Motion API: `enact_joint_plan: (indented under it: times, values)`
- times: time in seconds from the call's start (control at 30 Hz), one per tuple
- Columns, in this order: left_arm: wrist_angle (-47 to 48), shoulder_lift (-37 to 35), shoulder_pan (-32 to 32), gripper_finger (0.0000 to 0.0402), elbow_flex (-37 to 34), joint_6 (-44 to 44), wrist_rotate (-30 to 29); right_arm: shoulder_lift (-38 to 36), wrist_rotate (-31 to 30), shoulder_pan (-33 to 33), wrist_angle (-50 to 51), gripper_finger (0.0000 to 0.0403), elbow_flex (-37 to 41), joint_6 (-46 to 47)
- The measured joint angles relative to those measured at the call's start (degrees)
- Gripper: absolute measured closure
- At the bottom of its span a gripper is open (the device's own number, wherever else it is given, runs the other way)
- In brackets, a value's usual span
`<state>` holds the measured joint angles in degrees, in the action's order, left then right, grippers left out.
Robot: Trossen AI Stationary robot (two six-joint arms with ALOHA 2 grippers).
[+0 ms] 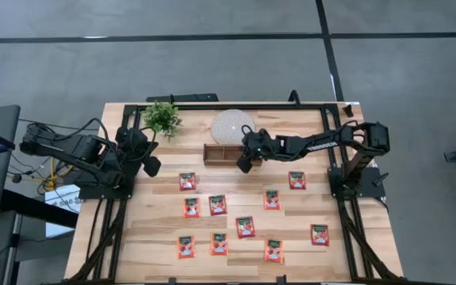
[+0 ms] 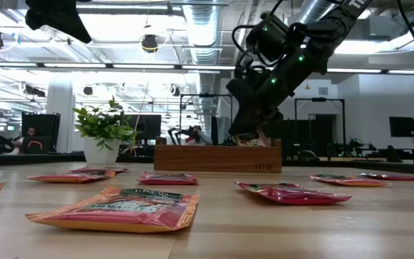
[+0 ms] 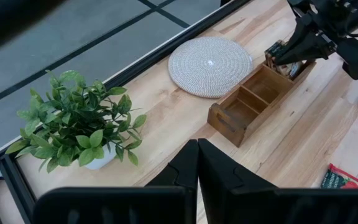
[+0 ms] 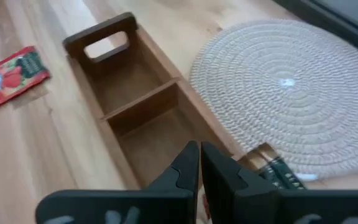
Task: Pick & Place Tea
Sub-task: Put the brown tea bag into the right section of the wooden organizer
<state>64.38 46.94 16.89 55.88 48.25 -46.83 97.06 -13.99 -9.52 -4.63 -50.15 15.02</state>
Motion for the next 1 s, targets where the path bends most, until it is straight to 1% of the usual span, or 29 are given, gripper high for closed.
enact_joint_plan:
  times: [0.27,0.4,0.53,0.67,0.9,1.0]
  values:
    - [-0.02,0.00,-0.01,0.0402,0.00,0.00,0.00,0.00,-2.53,-0.04,1.72,0.0392,0.00,0.04]
    - [-0.02,0.00,-0.01,0.0402,0.00,0.00,0.00,0.00,-2.67,-0.04,2.02,0.0392,-0.01,0.04]
    - [-0.04,0.00,-0.01,0.0401,0.00,0.00,0.00,0.00,-2.89,-0.04,2.51,0.0392,-1.23,-0.02]
    - [-0.07,0.00,-0.01,0.0402,0.00,0.00,-0.01,0.00,-4.64,-0.13,3.44,0.0392,-2.12,-0.38]
    - [-0.07,0.00,-0.01,0.0401,0.00,0.00,-0.02,-0.08,-4.59,-1.22,5.65,0.0392,-2.42,-0.05]
    - [-0.07,-0.02,0.00,0.0402,0.00,0.00,-0.02,-1.64,-4.55,-1.13,5.44,0.0392,-2.41,-0.35]
